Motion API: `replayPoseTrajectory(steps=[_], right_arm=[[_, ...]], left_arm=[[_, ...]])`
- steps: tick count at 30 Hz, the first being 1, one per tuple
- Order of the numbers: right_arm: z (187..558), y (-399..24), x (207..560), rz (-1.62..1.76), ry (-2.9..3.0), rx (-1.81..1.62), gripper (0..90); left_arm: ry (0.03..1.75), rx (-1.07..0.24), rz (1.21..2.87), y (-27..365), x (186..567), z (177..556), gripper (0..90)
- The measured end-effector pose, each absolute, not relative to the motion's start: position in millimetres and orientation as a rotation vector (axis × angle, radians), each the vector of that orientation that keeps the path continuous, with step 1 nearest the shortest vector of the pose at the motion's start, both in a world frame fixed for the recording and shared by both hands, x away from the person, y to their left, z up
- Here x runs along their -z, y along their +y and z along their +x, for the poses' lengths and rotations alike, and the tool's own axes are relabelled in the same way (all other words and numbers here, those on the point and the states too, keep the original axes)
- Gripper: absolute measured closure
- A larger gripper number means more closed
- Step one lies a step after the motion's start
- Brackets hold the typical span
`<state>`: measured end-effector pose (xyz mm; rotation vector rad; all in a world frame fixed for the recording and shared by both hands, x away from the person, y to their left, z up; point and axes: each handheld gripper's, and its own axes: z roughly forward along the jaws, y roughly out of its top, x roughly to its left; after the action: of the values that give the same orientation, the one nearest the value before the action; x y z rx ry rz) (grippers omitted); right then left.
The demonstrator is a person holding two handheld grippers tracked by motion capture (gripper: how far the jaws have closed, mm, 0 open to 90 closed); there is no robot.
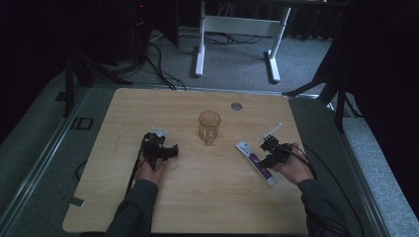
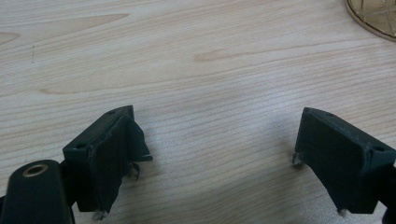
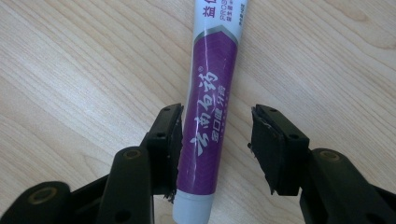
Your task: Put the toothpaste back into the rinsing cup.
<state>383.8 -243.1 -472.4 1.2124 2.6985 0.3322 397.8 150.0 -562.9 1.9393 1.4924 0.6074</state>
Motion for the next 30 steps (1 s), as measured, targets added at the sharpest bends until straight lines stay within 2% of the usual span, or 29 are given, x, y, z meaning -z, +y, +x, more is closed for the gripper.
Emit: replayPoseTrajectory(steps=[30], right_arm=[[394.2, -239.3, 481.5, 1.198, 2.766, -0.226, 52.9]], left_arm=[[1.492, -0.607, 1.94, 150.0, 562.9, 397.8, 12.8]])
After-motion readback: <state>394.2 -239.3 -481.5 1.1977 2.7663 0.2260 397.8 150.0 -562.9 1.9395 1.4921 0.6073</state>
